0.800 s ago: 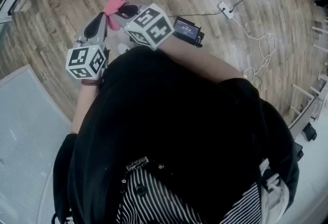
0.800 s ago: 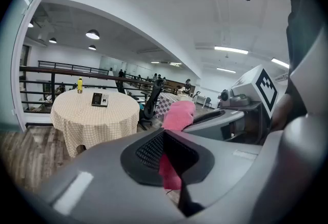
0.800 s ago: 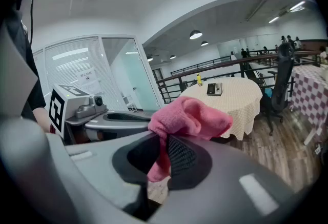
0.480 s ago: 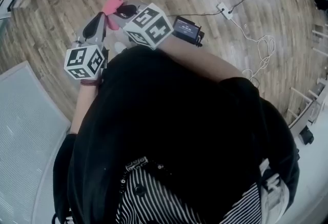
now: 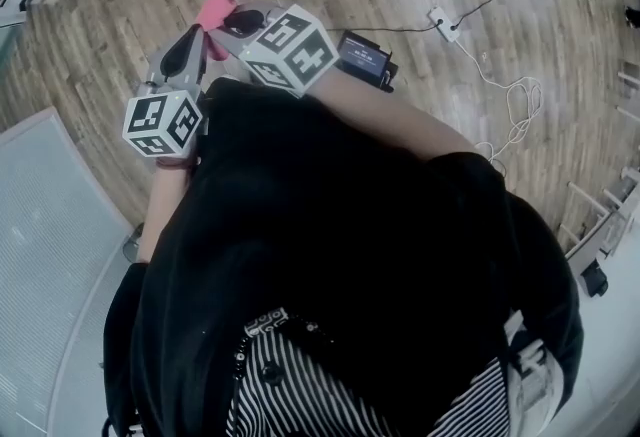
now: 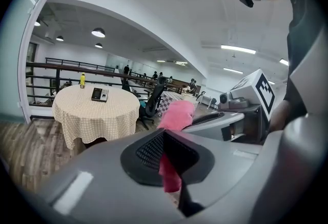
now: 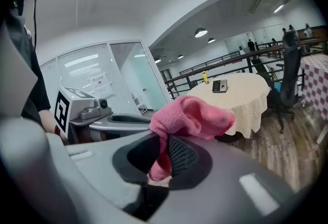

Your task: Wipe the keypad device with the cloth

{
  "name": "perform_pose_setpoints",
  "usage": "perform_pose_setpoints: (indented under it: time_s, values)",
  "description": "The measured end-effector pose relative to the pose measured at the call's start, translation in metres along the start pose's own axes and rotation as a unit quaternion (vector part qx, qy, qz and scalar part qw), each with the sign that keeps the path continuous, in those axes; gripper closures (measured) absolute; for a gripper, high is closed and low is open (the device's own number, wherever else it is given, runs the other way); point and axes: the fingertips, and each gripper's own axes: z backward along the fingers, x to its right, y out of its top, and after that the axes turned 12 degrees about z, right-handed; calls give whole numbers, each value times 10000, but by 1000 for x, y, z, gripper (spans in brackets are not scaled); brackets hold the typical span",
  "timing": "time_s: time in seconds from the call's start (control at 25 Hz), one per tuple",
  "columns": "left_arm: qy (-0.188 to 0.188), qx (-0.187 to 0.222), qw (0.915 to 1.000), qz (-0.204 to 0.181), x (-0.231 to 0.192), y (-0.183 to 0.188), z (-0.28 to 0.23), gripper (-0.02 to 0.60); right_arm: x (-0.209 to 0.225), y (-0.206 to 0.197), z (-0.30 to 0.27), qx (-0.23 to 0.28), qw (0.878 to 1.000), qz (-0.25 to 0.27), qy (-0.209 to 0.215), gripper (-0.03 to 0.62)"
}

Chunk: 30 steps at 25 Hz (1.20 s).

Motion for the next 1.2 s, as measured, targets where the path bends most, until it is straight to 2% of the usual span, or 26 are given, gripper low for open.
perform_pose_setpoints:
  time_s: [0.16, 0.32, 0.92, 1.2]
  values:
    - [13, -15, 10000, 87, 1, -5, -3, 580, 0, -5, 2, -44, 9998, 184, 98, 549]
    - [-58, -34, 9999, 75, 2, -3, -11, 580, 7, -5, 3, -25, 9999, 71, 85, 549]
    - [-684, -333, 9965, -351, 29, 32, -88, 578, 86, 12, 33, 124, 9975, -113, -691, 549]
    - [-748, -364, 9960, -334, 1, 52, -119, 578, 121, 25, 7, 91, 9970, -153, -756, 549]
